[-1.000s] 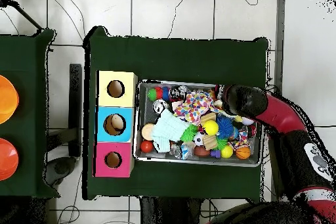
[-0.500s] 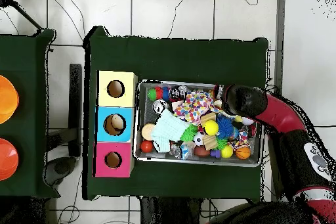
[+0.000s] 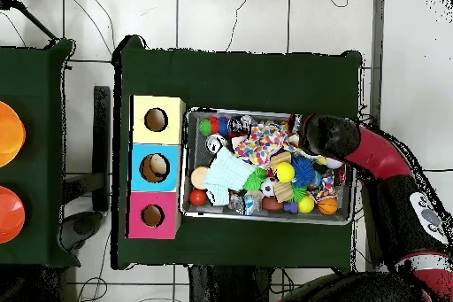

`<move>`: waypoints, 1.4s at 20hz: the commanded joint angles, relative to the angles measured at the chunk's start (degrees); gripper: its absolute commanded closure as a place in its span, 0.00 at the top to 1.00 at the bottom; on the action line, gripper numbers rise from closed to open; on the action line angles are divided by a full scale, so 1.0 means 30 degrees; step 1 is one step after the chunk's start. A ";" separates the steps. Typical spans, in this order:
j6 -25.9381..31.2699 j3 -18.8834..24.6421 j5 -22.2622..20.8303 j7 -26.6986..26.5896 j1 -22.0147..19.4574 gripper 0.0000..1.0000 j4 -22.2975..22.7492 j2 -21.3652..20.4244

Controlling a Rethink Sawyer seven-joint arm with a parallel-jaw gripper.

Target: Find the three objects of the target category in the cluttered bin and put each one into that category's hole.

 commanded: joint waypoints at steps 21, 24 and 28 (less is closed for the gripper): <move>0.5738 -0.0020 0.0136 0.0028 0.0742 0.00 0.0086 -0.4320; 0.7685 -0.0149 0.0361 0.0180 0.0916 0.00 -0.0254 -0.5152; 0.8692 -0.0089 0.0371 0.0410 0.0935 0.00 -0.0438 -0.5597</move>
